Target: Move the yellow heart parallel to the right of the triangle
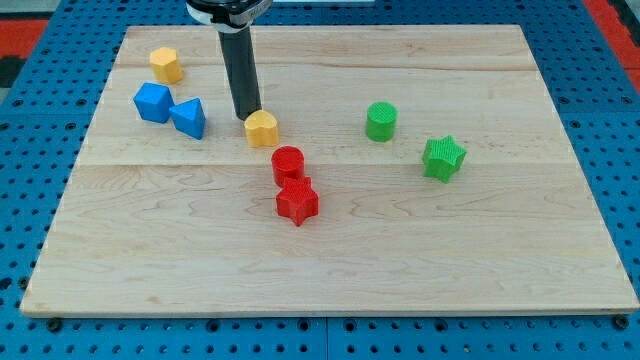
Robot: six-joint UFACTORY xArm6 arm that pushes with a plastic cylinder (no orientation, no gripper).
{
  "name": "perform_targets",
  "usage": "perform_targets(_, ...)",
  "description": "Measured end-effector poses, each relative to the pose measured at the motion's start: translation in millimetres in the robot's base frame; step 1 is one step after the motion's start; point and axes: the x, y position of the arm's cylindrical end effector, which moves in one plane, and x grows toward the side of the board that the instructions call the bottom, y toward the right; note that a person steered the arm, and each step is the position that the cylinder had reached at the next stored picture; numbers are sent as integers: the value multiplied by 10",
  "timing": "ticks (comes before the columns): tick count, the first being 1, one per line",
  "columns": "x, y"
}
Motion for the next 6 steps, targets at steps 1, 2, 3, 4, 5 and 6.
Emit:
perform_targets(1,91,208)
perform_targets(2,28,251)
perform_targets(3,-213,-103)
perform_targets(4,329,-496)
perform_targets(5,570,-550)
perform_targets(6,570,-133)
